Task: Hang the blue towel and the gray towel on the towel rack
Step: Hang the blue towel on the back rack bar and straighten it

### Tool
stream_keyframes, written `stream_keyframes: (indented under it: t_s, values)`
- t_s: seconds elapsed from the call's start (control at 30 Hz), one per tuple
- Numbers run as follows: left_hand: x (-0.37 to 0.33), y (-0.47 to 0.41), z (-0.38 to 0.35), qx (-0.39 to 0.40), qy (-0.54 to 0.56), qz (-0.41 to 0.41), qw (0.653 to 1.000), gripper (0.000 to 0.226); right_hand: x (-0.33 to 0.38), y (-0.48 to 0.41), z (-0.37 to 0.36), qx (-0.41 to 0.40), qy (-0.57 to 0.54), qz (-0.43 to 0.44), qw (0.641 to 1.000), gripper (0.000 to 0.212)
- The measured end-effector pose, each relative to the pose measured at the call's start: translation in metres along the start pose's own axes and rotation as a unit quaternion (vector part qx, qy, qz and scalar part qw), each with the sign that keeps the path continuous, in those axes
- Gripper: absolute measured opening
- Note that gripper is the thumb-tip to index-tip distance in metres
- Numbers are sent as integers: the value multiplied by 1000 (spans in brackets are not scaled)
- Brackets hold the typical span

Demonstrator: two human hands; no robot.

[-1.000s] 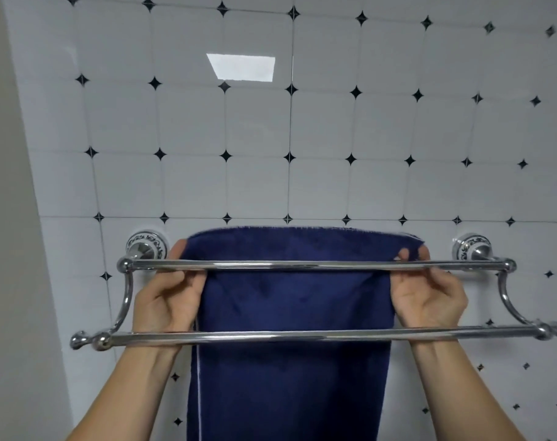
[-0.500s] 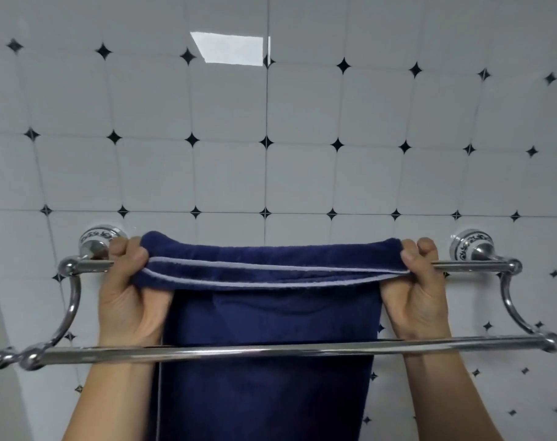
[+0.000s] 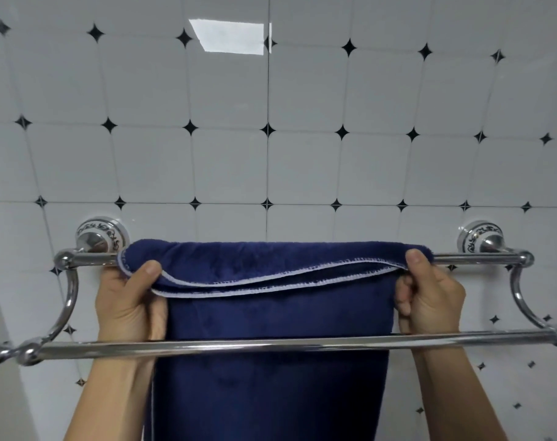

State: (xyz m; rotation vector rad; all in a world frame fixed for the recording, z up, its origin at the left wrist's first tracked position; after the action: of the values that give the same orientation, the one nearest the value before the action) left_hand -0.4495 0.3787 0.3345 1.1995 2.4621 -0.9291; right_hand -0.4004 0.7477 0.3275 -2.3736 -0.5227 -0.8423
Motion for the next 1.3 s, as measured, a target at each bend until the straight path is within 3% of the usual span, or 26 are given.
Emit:
stream_keyframes:
  t_s: [0.13, 0.23, 0.37, 0.6, 0.77, 1.07, 1.3]
  values:
    - [4, 8, 4, -51, -5, 24, 998, 39, 4, 4, 2, 22, 3, 10, 1000, 42]
    - [2, 10, 11, -77, -37, 40, 996, 23, 0, 6, 3, 36, 2, -9, 999, 39]
    - [-1, 9, 18, -52, -68, 66, 994, 4, -6, 6, 0, 57, -64, -34, 996, 42]
    - [1, 25, 45, 0, -114, 109, 987, 18, -34, 25, 28, 29, -52, -91, 994, 41]
    - [6, 35, 74, -3, -220, 100, 970, 49, -50, 42, 50, 22, -9, -112, 993, 51]
    - [15, 54, 115, -12, -252, 133, 959, 29, -64, 71, 86, 65, 120, -83, 987, 43]
    - [17, 97, 162, -41, -327, 190, 925, 36, -84, 102, 136, 53, 217, -112, 968, 52]
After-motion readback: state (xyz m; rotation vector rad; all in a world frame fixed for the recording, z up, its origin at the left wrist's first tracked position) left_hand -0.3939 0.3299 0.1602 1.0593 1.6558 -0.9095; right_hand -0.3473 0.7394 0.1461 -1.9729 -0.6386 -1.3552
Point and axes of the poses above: each hand's wrist, its own y-axis away from the middle knuckle, its own z-axis out of the back of the hand, x = y × z, the point moved 4 cm from there along -y, towards the middle knuckle, and after that the axes turned 13 degrees about -x, right-handed, at the moved point
